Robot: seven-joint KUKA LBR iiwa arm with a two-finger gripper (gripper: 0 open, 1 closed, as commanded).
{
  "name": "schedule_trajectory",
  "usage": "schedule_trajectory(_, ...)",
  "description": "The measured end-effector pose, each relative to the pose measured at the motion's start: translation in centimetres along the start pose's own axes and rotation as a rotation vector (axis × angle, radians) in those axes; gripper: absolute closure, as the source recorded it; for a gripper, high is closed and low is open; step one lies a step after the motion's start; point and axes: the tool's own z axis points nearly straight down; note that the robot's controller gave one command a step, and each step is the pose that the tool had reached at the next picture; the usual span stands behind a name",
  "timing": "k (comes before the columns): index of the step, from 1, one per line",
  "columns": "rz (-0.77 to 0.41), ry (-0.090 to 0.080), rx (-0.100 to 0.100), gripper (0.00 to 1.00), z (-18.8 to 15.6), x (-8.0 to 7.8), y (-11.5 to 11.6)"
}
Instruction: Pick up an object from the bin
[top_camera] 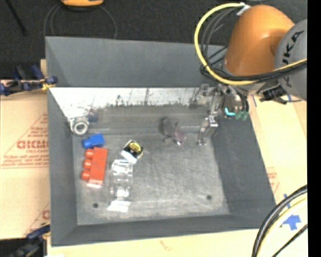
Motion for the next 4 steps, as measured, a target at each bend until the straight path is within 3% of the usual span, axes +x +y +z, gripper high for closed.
schedule_trajectory(1,0.147,-0.018,-0.001,0.0,16.3,-0.7,1.5)
schedule_trajectory(2,0.354,-0.009,-0.001,0.0,13.4,-1.8,2.8)
schedule_trajectory(3,0.453,-0.01,-0.003,0.0,12.4,-2.5,4.6)
schedule_trajectory(4,0.704,-0.002,-0.008,0.0,16.0,-2.5,2.5)
